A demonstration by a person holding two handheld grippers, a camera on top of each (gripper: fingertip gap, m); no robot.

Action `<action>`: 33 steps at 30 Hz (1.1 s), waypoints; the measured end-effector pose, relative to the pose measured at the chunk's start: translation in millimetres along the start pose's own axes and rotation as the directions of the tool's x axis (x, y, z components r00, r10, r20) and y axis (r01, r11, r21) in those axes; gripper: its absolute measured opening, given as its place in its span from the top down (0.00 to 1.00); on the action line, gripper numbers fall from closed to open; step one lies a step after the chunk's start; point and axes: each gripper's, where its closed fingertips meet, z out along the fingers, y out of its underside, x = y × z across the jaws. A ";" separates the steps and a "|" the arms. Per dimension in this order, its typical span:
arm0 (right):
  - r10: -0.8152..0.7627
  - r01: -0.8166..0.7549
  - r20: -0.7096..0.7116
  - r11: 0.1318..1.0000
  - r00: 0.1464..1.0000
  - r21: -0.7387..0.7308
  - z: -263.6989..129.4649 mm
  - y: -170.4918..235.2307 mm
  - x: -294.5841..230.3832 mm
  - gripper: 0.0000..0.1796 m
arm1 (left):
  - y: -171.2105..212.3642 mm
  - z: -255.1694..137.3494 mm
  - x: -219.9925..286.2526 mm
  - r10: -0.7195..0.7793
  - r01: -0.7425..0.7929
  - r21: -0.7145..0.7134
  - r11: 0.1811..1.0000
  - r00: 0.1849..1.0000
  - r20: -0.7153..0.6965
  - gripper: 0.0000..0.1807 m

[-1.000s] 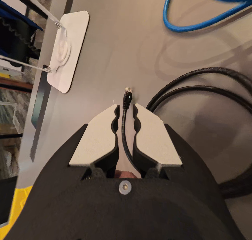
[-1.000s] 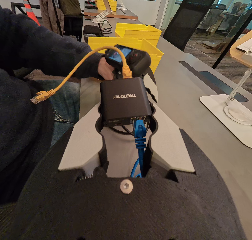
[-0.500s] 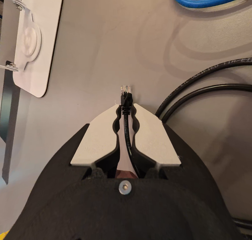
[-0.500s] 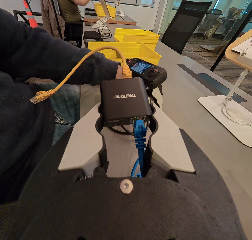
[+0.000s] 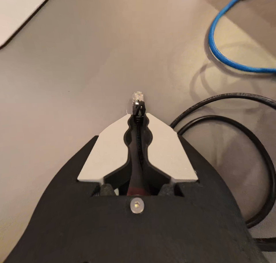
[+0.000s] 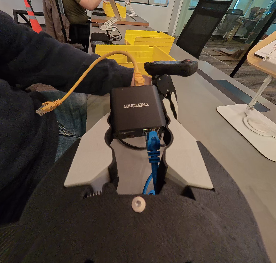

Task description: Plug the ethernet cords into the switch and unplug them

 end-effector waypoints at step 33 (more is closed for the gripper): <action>0.008 -0.008 -0.008 1.000 1.000 0.015 -3.3 -1.8 3.5 0.64 | 11.1 -13.6 -17.4 0.438 -0.415 -0.141 0.899 0.844 0.310 0.94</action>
